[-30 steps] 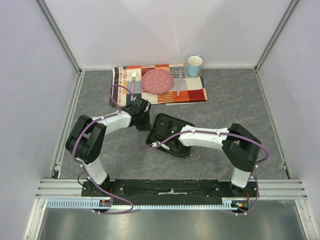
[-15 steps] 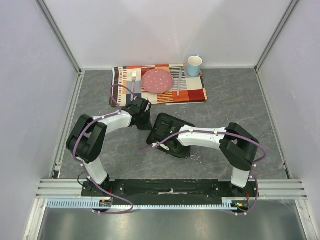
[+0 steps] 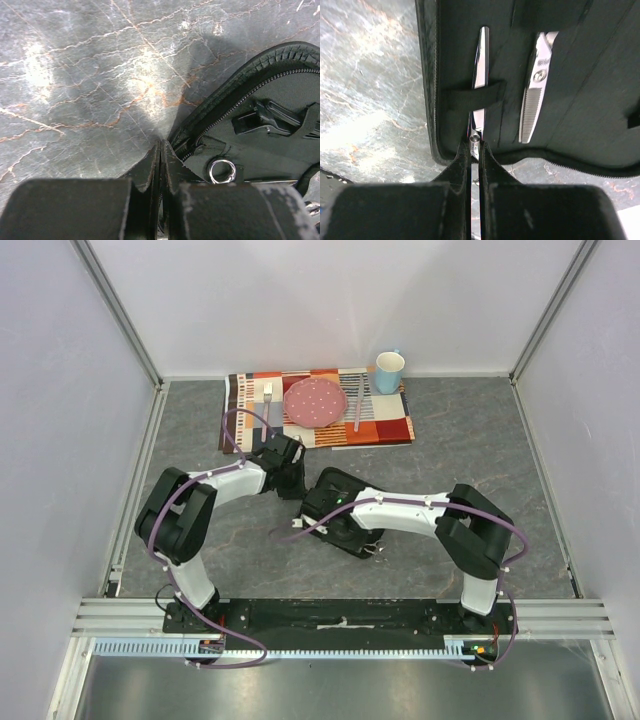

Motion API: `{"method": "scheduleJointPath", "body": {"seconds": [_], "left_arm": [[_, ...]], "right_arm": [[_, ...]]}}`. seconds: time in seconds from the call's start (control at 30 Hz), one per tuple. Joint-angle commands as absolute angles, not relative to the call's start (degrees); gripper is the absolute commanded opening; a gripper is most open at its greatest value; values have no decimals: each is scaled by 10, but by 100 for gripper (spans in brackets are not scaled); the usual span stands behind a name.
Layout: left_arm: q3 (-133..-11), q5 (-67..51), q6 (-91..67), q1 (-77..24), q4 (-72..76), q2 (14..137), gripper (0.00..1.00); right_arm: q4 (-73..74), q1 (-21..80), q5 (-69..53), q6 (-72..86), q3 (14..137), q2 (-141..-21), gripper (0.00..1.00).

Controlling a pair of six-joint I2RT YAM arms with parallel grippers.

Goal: Sort the hair-cutting tools

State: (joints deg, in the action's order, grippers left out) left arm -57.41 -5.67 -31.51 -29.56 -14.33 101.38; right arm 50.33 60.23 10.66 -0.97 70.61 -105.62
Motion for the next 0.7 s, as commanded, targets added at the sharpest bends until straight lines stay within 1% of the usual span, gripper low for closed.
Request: {"method": "scheduleJointPath", "body": {"seconds": [0.0,0.17,0.67], "left_arm": [[-584,-80,-295,-306,-138,1026,7],[-585,-83,-294,-308,-136,1027,7],[-584,-80,-286,-314,-134,1026,6]], "right_arm": [[454,586,103,-23,737,-1045,0],[407,569,69,-18,731,-1046,0],[303,568,18,-47,730,-1094,0]]}}
